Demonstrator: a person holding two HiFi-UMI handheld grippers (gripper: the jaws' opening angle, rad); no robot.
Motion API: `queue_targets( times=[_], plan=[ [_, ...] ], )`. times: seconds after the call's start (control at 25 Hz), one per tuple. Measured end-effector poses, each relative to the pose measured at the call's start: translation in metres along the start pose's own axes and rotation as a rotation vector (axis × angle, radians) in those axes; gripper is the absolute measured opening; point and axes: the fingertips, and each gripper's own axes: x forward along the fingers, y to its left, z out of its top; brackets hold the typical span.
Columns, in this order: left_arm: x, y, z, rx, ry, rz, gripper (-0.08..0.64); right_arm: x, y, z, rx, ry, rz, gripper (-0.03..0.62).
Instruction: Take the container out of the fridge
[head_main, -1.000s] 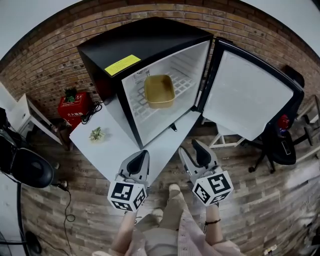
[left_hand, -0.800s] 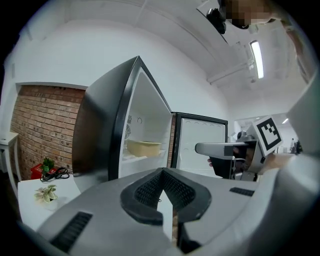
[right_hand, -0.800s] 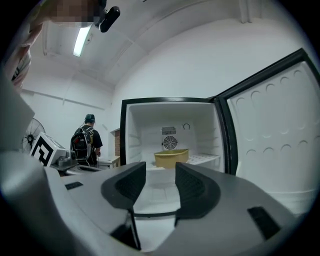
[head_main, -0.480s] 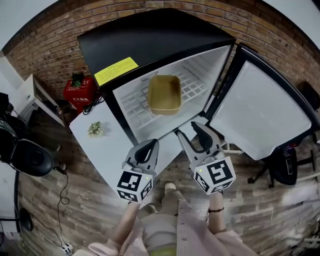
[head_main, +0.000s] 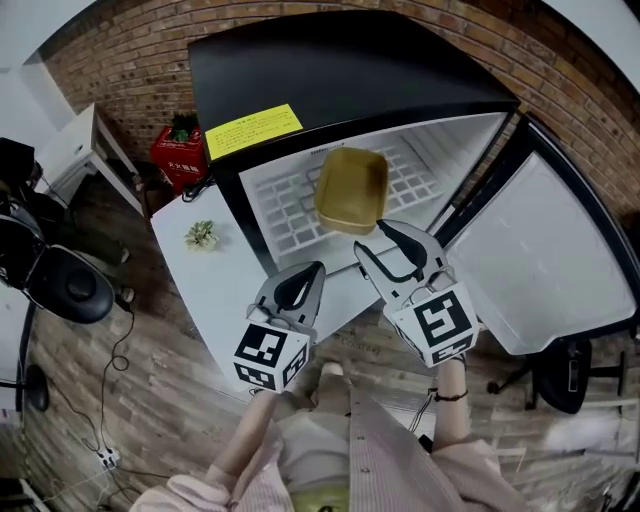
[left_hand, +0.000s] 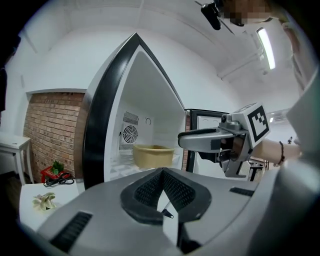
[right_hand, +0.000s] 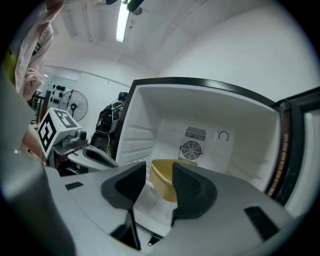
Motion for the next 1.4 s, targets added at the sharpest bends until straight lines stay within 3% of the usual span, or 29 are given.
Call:
queue_targets(
  times=[0.48,0.72,1.08,1.2,1.4],
  plan=[
    [0.016,-0.008,-0.004,-0.014,-0.012,0.014,-0.008,0.029,0.004,-0.013,-0.302,0.217,0.252,0.17],
    [0.018,-0.014,-0.007,-0.016,0.008,-0.016,-0.008,0.034,0.007,-0.028,-0.484,0.371,0.296,0.17],
    [0.02,-0.018,-0.008,-0.024,0.035,-0.077,-0.008,0.042,0.012,-0.046,-0.577,0.512,0.346,0.155],
    [0.018,-0.016,-0.011,-0.033,0.042,-0.083,-0.008,0.044,0.012,-0.048,-0.607,0.525,0.333,0.066],
    [0.014,-0.012,-0.01,-0.037,0.035,-0.088,-0.008,0.043,0.014,-0.047,-0.613,0.537,0.339,0.054]
  ],
)
